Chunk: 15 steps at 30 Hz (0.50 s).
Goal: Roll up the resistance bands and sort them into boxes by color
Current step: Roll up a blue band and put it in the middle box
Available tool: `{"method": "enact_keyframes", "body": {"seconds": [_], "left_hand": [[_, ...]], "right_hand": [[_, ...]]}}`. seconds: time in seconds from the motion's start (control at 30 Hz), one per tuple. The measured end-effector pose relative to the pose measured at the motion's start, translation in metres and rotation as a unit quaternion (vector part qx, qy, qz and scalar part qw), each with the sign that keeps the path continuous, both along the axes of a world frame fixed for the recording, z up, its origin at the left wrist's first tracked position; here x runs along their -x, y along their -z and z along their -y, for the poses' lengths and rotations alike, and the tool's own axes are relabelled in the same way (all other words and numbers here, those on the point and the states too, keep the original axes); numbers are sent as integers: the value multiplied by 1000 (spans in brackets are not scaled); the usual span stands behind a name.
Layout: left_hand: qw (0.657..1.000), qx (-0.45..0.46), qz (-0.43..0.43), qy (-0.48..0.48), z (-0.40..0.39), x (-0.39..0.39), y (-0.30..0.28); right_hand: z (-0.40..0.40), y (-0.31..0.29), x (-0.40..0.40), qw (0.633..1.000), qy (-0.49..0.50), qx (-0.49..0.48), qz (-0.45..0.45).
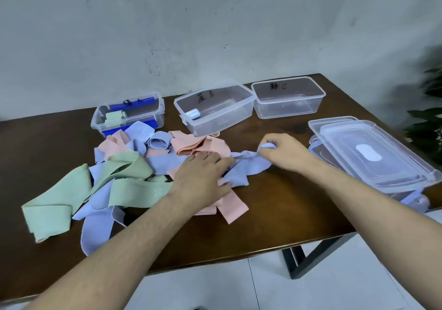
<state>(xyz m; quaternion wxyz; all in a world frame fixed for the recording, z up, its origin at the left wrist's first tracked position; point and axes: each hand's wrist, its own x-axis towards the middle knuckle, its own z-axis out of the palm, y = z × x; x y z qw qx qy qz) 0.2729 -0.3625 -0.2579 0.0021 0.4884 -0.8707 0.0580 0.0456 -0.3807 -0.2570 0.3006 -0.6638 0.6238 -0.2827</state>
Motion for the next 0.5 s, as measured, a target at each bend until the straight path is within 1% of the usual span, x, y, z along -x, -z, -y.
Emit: {"method": "enact_keyframes", "body": {"seconds": [0.1, 0.2, 0.37, 0.43, 0.5], "left_hand": [[998, 52, -14, 15, -7, 10, -1], [995, 90, -39, 20, -12, 18, -1], [997, 77, 5, -29, -14, 24, -2], [996, 77, -4, -33, -15, 25, 0], [997, 64, -30, -37, -15, 27, 2]], "right_hand": [[-7, -9, 17, 999, 43, -7, 17], [-17, -17, 31, 995, 85, 3, 58], [-35, -25, 54, 989, 104, 28, 102], [-40, -27, 64, 985, 113, 45, 118], [-43, -29, 74, 977, 141, 60, 151]]}}
